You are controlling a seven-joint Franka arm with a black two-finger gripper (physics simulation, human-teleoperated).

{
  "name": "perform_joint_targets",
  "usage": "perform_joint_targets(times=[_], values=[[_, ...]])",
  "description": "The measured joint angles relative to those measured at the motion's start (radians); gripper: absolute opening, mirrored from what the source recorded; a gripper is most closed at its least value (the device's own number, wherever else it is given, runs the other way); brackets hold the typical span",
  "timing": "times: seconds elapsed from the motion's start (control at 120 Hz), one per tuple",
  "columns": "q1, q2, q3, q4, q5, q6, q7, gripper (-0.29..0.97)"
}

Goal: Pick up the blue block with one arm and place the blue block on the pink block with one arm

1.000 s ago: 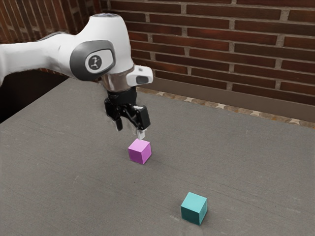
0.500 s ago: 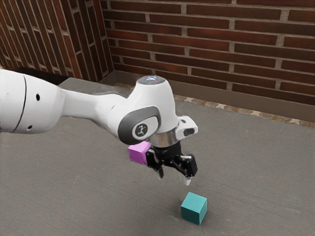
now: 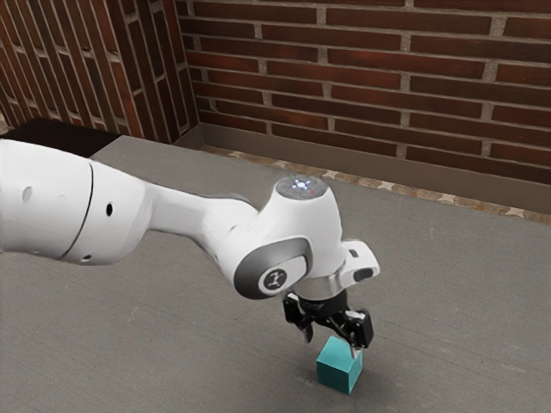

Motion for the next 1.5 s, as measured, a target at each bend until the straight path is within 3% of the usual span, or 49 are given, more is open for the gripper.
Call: perform_joint_targets(times=[0.225, 0.483, 1.1, 1.5], values=[[-0.011, 0.049, -0.002, 0.010, 0.024, 0.023, 0.000, 0.63], [0.053, 0.130, -0.030, 0.074, 0.028, 0.058, 0.030, 0.63], [0.046, 0.164, -0.040, 0.061, 0.028, 0.095, 0.104, 0.61], [0.057, 0.162, -0.038, 0.053, 0.015, 0.104, 0.095, 0.43]])
